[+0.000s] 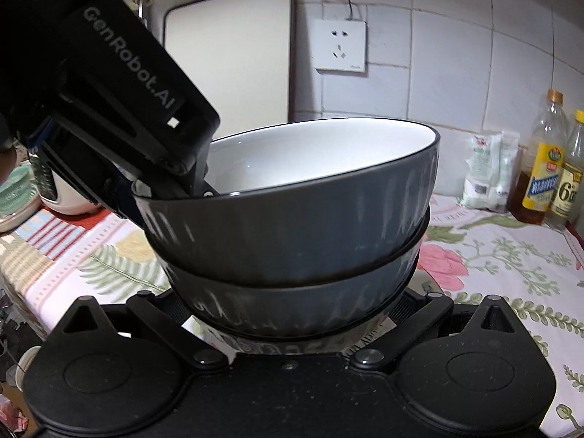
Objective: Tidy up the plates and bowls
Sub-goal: 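Lift the bowl stack with both grippers and carry it over the bunny plate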
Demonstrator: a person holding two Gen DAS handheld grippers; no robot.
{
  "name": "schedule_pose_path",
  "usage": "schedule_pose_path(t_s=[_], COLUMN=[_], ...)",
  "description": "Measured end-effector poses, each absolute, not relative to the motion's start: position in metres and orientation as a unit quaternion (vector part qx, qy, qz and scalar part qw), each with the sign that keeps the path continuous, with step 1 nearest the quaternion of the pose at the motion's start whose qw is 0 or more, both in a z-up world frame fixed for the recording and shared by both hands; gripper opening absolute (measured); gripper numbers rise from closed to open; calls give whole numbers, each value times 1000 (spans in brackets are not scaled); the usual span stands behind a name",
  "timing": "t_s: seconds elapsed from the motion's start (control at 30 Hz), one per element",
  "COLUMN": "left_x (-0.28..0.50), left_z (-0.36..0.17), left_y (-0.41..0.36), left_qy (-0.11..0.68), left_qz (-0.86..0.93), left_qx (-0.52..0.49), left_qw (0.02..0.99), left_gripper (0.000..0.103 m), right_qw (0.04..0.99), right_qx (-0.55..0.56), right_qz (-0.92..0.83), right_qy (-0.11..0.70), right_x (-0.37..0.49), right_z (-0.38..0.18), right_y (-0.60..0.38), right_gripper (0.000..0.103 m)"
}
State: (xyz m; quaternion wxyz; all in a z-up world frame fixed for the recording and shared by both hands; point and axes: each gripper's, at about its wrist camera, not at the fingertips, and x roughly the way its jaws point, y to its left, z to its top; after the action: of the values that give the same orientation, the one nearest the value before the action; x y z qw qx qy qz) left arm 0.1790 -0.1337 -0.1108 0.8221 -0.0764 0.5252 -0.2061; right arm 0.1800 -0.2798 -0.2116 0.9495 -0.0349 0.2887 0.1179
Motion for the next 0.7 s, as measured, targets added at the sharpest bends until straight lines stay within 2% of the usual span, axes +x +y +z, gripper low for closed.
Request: schedule_pose_path(t_s=[0.7], left_x=[217], left_z=[-160], left_y=[-157], left_qy=[548], left_qz=[-203], left_qx=[-91], left_qw=[806], left_gripper=[35], right_qw=[927], right_qx=[-45], right_qz=[115], right_qy=[354], right_x=[221], right_z=[-245], right_y=[-303], right_gripper=[103])
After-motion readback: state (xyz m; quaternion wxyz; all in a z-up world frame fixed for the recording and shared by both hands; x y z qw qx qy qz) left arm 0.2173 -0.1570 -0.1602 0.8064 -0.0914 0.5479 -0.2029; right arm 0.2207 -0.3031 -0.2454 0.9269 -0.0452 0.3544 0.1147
